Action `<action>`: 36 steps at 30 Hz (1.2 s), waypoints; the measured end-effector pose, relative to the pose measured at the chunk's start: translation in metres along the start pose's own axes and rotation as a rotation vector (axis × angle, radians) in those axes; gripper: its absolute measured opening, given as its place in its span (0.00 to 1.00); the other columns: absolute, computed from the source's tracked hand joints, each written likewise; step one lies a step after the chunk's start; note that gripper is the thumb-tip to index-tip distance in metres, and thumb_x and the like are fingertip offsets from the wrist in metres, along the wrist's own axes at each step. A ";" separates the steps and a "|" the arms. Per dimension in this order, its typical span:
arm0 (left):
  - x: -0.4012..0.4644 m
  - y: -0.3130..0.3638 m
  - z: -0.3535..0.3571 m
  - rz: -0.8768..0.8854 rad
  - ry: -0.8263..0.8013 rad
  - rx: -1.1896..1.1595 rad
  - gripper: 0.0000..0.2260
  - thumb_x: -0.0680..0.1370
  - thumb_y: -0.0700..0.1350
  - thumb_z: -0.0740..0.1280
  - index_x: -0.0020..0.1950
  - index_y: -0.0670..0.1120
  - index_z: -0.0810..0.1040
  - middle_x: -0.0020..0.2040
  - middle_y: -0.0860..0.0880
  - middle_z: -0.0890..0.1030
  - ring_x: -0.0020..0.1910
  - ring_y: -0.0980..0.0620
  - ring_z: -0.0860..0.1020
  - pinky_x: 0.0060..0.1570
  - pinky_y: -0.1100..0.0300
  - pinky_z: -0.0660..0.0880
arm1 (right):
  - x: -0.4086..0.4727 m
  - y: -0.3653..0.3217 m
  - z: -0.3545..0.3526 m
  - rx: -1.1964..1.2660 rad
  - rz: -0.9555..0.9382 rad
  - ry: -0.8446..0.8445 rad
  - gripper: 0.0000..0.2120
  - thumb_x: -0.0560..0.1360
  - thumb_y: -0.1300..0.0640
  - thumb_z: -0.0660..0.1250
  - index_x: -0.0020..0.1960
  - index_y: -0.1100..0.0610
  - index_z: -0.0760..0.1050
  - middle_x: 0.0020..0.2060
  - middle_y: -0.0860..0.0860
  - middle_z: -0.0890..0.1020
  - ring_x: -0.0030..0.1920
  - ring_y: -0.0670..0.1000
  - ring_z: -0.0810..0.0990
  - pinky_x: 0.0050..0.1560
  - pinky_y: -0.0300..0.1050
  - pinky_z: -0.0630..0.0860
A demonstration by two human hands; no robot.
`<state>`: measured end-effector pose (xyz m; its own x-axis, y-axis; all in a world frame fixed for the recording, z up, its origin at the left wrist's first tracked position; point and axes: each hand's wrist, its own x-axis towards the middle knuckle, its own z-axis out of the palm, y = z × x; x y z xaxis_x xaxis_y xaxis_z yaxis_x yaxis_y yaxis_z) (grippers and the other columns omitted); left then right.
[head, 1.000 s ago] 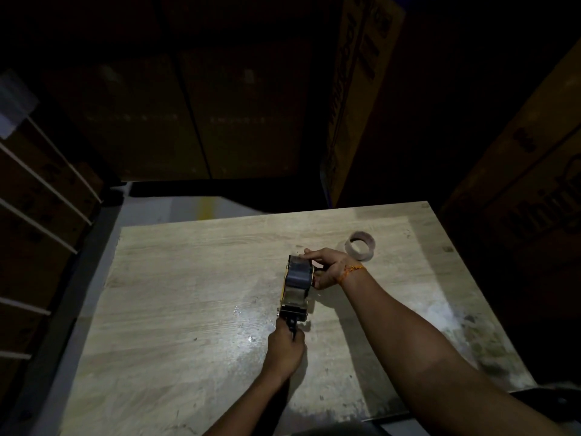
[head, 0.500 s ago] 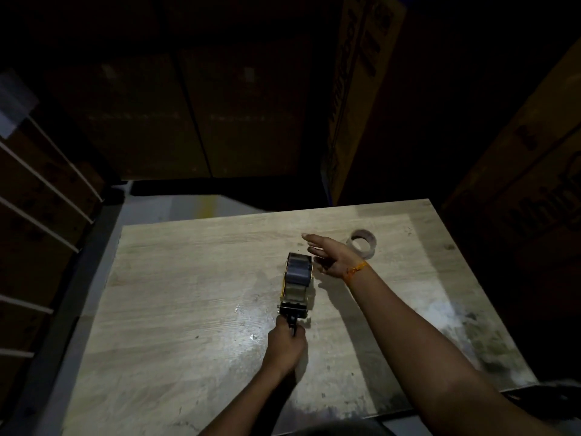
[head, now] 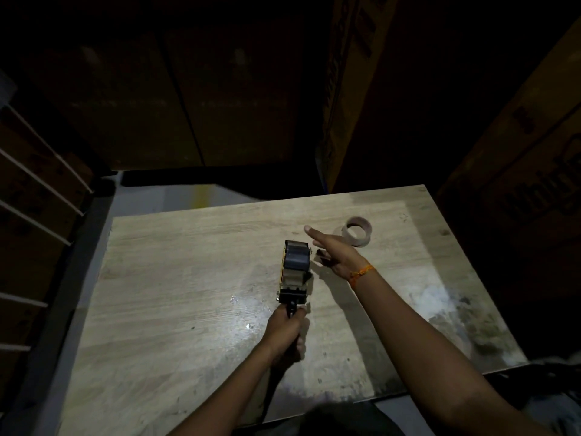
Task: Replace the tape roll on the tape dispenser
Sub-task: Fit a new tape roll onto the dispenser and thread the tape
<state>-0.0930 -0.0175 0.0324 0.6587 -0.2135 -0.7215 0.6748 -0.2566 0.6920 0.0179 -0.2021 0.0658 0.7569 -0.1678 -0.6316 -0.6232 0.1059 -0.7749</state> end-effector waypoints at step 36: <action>0.023 0.017 0.004 0.002 -0.008 -0.072 0.15 0.83 0.46 0.61 0.60 0.35 0.75 0.27 0.49 0.73 0.23 0.51 0.70 0.27 0.59 0.70 | -0.036 0.070 0.030 -0.123 -0.454 0.327 0.22 0.70 0.44 0.81 0.31 0.60 0.81 0.27 0.57 0.82 0.30 0.52 0.80 0.38 0.52 0.80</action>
<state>-0.0672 -0.0302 0.0276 0.6578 -0.2217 -0.7198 0.6957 -0.1875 0.6935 -0.0474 -0.1594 0.0338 0.8660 -0.4664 -0.1801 -0.2824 -0.1591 -0.9460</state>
